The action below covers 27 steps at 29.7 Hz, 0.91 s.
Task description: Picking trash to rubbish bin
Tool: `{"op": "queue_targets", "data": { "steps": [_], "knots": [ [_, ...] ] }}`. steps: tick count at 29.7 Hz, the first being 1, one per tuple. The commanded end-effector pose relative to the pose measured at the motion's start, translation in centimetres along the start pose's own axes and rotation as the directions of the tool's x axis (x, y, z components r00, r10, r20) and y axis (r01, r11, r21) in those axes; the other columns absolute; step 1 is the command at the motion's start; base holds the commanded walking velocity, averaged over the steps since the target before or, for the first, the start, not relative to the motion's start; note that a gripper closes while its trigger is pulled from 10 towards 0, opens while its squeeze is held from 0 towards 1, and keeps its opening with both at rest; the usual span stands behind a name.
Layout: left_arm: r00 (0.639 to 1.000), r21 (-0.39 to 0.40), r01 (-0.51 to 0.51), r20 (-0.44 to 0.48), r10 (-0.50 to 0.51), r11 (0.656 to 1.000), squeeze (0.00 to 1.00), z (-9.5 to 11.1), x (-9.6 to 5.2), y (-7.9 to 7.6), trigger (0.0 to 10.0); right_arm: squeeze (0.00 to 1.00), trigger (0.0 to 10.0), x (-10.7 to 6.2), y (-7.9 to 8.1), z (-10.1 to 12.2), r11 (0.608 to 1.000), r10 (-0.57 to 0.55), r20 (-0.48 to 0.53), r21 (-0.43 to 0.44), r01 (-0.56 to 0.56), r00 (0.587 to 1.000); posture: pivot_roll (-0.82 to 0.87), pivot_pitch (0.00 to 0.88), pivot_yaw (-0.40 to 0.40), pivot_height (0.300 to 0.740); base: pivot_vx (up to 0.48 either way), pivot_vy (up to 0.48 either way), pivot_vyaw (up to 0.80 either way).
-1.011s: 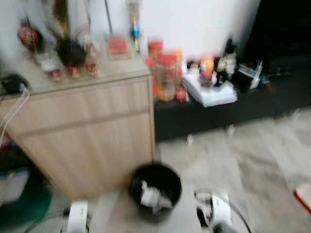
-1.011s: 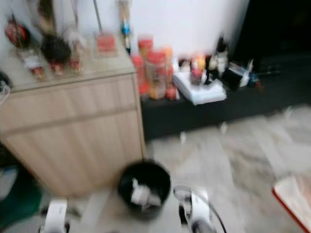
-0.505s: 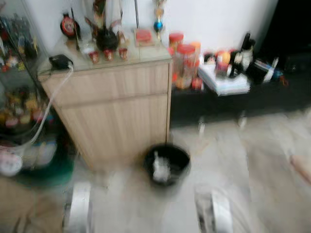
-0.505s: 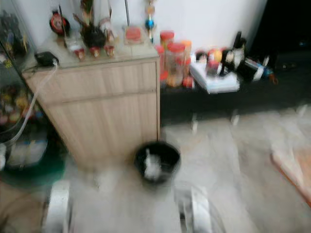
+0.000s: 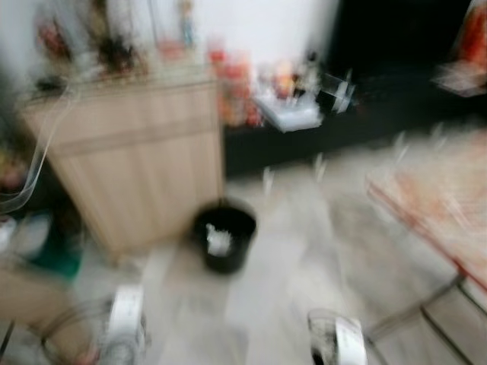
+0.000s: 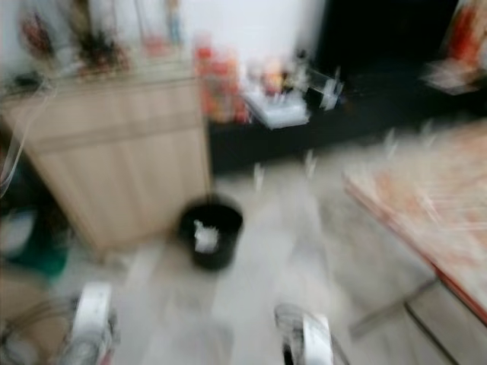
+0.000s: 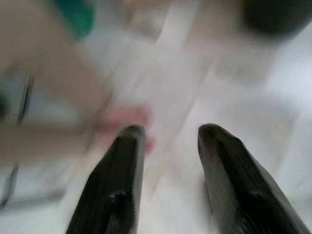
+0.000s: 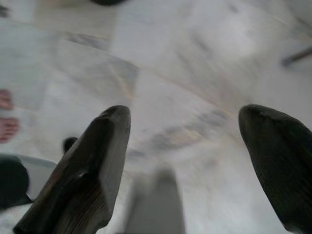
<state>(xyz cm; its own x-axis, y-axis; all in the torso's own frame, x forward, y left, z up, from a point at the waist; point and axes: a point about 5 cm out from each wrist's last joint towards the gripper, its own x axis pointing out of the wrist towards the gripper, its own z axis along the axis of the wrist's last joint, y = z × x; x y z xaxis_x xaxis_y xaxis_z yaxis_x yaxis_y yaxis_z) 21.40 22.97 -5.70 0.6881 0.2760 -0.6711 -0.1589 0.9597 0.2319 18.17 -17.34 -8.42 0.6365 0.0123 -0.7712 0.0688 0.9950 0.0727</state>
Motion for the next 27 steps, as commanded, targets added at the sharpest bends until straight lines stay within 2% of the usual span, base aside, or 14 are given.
{"op": "queue_targets", "data": {
  "steps": [1,5,27],
  "knots": [
    [0.999,-0.011,-0.007,-0.035,0.006,1.0,0.0,-0.74,-0.13,0.09,10.0,0.0,10.0,0.07,-0.05,0.53,1.0,-0.004,0.027,0.011,0.004,1.0,-0.04,0.0,-0.014,0.74,0.0,0.0,0.0],
    [0.999,-0.015,-0.012,-0.04,0.011,1.0,0.0,-0.86,-0.15,0.17,10.0,0.0,10.0,0.11,0.23,0.51,1.0,0.005,0.022,0.006,-0.005,1.0,-0.04,0.001,-0.016,0.74,0.0,0.0,-0.14],
    [0.999,-0.023,-0.014,-0.047,0.013,1.0,0.0,-1.06,-0.2,0.13,10.0,0.0,10.0,0.11,0.25,0.43,1.0,0.004,0.013,0.002,-0.004,1.0,-0.04,0.005,-0.018,0.74,0.0,0.0,-0.8]
  ]
}}
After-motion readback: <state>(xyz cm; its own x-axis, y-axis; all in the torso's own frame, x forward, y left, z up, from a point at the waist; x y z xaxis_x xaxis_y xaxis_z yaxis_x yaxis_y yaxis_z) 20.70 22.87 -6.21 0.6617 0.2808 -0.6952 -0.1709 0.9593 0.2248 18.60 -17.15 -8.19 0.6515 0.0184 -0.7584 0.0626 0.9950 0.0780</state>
